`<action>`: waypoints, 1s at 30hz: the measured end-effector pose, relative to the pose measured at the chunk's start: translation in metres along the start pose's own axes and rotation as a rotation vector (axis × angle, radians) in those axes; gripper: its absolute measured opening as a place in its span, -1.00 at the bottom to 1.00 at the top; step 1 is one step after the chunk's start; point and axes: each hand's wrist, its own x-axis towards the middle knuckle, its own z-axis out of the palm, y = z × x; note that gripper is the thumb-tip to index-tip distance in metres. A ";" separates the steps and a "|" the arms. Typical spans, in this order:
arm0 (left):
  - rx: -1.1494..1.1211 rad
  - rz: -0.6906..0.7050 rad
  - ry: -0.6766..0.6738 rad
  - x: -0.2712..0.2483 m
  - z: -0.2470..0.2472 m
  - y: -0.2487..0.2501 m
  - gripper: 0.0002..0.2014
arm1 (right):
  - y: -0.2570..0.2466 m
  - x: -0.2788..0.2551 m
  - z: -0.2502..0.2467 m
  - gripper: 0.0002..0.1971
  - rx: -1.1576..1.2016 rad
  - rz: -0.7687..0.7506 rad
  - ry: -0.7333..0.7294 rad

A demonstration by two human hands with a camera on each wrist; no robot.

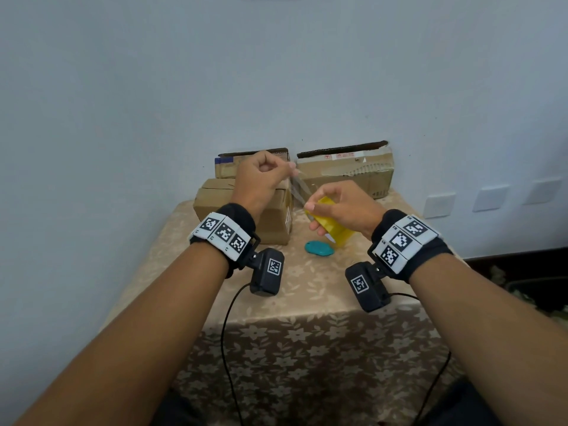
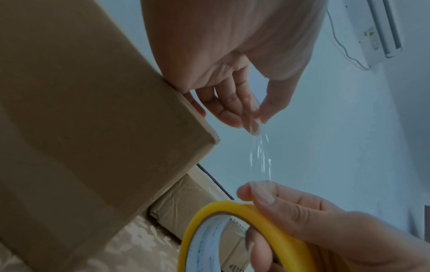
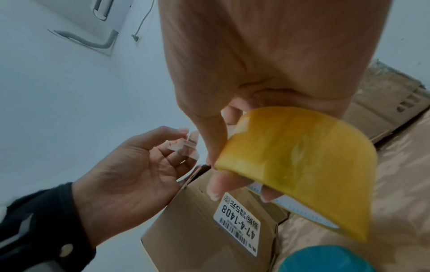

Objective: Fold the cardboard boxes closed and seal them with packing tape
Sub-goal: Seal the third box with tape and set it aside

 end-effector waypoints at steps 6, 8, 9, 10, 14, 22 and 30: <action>-0.065 0.031 0.018 -0.002 -0.002 0.000 -0.87 | -0.003 -0.001 -0.001 -0.89 0.028 -0.002 -0.020; -0.083 0.048 0.008 -0.002 -0.003 0.001 -0.86 | -0.005 -0.001 -0.001 -0.87 0.034 -0.007 -0.029; -0.078 0.047 0.005 -0.001 -0.004 0.001 -0.85 | -0.005 -0.001 -0.001 -0.87 0.034 -0.012 -0.029; -0.056 0.036 0.009 -0.001 -0.005 0.001 -0.85 | -0.006 -0.001 -0.001 -0.87 0.028 -0.017 -0.027; 0.048 -0.051 0.036 0.002 -0.004 -0.002 -0.85 | -0.008 -0.003 -0.002 -0.87 -0.028 -0.051 0.008; 0.049 -0.172 0.015 0.010 0.000 0.006 -0.90 | -0.018 -0.003 0.002 -0.87 -0.056 -0.100 0.015; 0.130 -0.241 0.001 0.012 0.003 0.013 -0.75 | -0.028 -0.002 0.010 -0.93 -0.043 -0.087 -0.001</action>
